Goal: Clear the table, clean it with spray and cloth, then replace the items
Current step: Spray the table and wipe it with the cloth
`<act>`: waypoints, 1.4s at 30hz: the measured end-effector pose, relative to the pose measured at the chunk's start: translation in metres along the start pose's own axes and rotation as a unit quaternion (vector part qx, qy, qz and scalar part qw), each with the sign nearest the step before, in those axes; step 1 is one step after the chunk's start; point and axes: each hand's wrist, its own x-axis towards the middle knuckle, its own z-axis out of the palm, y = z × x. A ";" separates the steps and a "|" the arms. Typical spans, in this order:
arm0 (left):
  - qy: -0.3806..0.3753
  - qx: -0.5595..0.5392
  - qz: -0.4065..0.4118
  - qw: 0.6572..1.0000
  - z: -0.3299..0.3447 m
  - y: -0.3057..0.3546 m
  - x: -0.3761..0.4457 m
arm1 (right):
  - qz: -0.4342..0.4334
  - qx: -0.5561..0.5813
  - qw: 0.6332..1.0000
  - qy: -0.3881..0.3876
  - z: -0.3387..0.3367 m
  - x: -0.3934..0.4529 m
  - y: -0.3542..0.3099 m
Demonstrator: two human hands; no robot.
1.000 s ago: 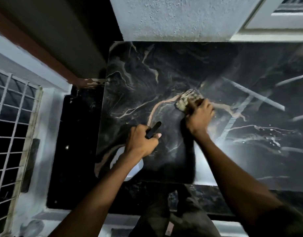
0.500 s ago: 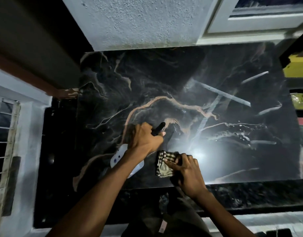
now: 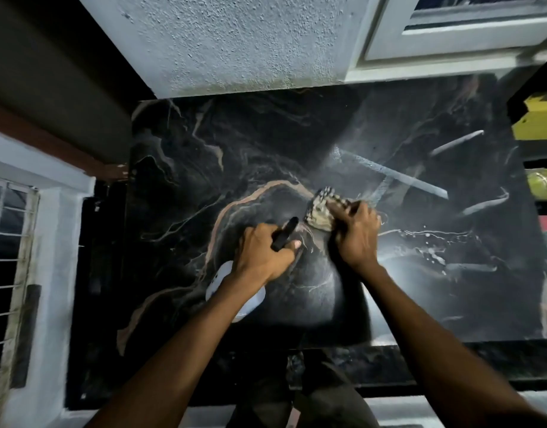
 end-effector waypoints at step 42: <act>0.067 -0.049 -0.016 0.996 0.012 0.007 0.019 | 0.250 -0.060 0.965 0.045 -0.045 0.082 0.061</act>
